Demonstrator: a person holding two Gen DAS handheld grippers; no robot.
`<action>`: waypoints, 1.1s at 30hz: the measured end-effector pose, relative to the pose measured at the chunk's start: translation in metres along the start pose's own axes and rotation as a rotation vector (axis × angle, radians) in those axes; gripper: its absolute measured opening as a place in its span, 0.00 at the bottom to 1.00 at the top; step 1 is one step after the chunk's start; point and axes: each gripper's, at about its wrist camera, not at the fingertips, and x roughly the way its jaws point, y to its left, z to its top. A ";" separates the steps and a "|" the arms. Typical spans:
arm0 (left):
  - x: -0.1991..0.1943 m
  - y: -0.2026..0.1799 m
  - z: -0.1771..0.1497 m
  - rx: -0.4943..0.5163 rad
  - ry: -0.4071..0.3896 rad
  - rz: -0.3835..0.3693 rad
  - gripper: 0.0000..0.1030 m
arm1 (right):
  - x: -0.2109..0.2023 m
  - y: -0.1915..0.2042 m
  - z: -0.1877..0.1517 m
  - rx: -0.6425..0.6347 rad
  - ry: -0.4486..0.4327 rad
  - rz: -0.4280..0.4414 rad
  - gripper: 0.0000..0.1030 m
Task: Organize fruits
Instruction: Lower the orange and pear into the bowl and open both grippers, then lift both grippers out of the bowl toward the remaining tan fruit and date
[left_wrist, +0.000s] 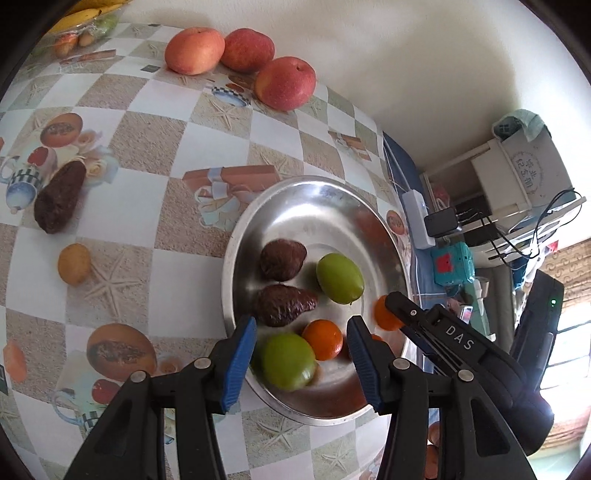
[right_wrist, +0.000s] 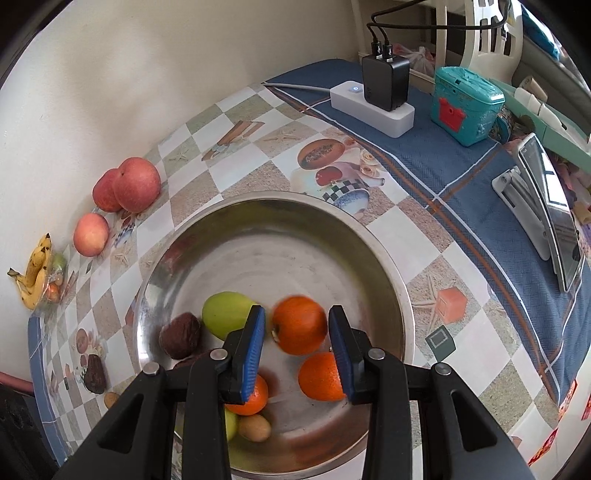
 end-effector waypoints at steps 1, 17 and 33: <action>0.001 0.000 0.001 -0.002 0.000 0.003 0.53 | -0.001 0.000 0.000 -0.001 -0.003 0.000 0.36; -0.019 0.033 0.012 -0.085 -0.070 0.141 0.53 | -0.002 0.030 -0.006 -0.117 0.007 0.029 0.36; -0.046 0.078 0.021 -0.194 -0.139 0.403 0.81 | -0.002 0.053 -0.015 -0.217 0.018 0.029 0.50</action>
